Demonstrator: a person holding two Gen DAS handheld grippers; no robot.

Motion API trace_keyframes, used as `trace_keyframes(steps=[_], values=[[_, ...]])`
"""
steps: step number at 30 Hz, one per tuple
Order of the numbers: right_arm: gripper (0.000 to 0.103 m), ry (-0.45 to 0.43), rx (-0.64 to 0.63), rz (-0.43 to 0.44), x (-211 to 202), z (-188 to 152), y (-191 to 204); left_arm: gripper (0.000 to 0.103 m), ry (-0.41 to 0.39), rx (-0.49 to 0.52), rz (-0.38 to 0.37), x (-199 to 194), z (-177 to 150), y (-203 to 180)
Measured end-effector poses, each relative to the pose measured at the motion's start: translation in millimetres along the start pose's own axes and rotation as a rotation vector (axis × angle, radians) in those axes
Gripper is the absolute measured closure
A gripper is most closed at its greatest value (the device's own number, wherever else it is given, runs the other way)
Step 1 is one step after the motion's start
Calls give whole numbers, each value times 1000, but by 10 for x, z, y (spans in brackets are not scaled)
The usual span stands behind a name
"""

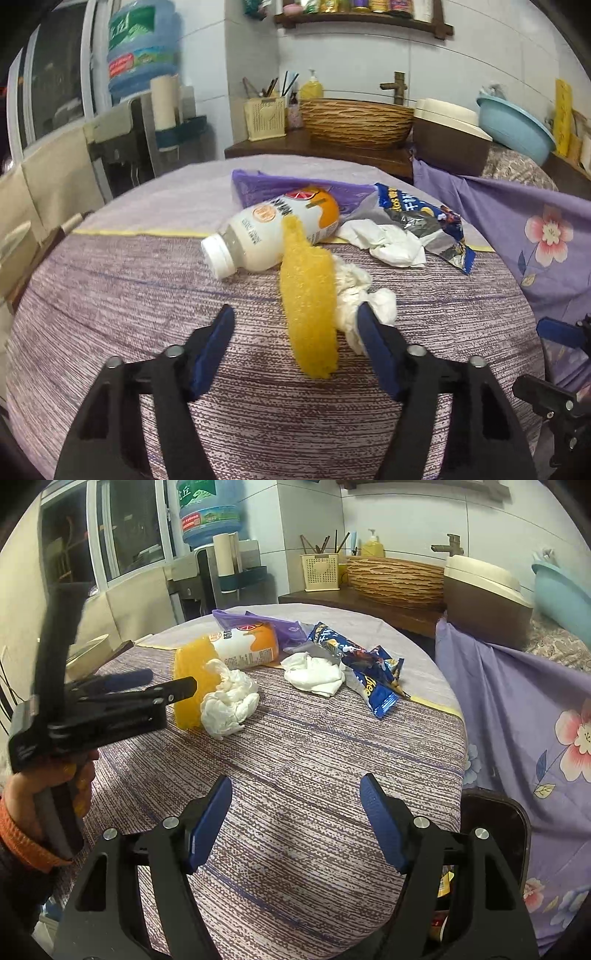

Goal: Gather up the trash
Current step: 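Grasp the yellow foam mesh sleeve with the left tool, then grasp the crumpled white tissue with the right tool while the left tool holds the mesh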

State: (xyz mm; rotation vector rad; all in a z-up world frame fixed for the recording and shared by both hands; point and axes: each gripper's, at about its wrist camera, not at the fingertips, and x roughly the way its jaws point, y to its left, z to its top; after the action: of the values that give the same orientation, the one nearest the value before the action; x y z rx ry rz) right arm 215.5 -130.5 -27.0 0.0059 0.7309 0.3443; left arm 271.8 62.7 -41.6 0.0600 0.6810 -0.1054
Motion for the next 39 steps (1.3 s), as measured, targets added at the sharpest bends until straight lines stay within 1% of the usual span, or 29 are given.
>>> trace_keyframes(steps=[1, 3, 4, 6, 10, 12, 14, 18, 22, 24, 27, 33, 35, 36, 38, 39], values=[[31, 1, -2, 0, 10, 10, -1, 54, 8, -13, -7, 15, -10, 32], [31, 2, -9, 2, 30, 29, 21, 80, 28, -30, -6, 46, -31, 91], [31, 3, -12, 6, 48, 41, 35, 85, 34, -37, -6, 55, -38, 112], [31, 7, -21, 13, 83, 68, 71, 87, 33, -65, -8, 28, -48, 174], [31, 6, -55, 34, 155, 135, 192, 88, -8, -89, -2, -171, -49, 239], [31, 19, -63, 50, 223, 177, 249, 88, -37, -87, 12, -305, -61, 255], [31, 41, -65, 73, 310, 214, 303, 88, -55, -87, 7, -426, -90, 266], [31, 79, -75, 112, 470, 284, 404, 88, -78, -102, 9, -589, -184, 297], [31, 114, -104, 126, 644, 348, 513, 88, -71, -122, 5, -670, -314, 323], [31, 128, -119, 127, 735, 393, 562, 88, -69, -121, 17, -701, -375, 328], [31, 138, -138, 116, 850, 466, 632, 88, -75, -107, 43, -745, -452, 317], [32, 156, -178, 82, 1060, 569, 734, 88, -62, -128, 33, -771, -577, 350], [40, 162, -191, 67, 1138, 600, 746, 88, -59, -134, 35, -781, -604, 363], [42, 170, -192, 62, 1176, 612, 743, 88, -58, -143, 33, -785, -616, 381], [53, 178, -191, 37, 1247, 639, 723, 88, -57, -153, 32, -791, -639, 403], [58, 178, -190, 31, 1261, 641, 713, 88, -57, -155, 36, -793, -649, 413]])
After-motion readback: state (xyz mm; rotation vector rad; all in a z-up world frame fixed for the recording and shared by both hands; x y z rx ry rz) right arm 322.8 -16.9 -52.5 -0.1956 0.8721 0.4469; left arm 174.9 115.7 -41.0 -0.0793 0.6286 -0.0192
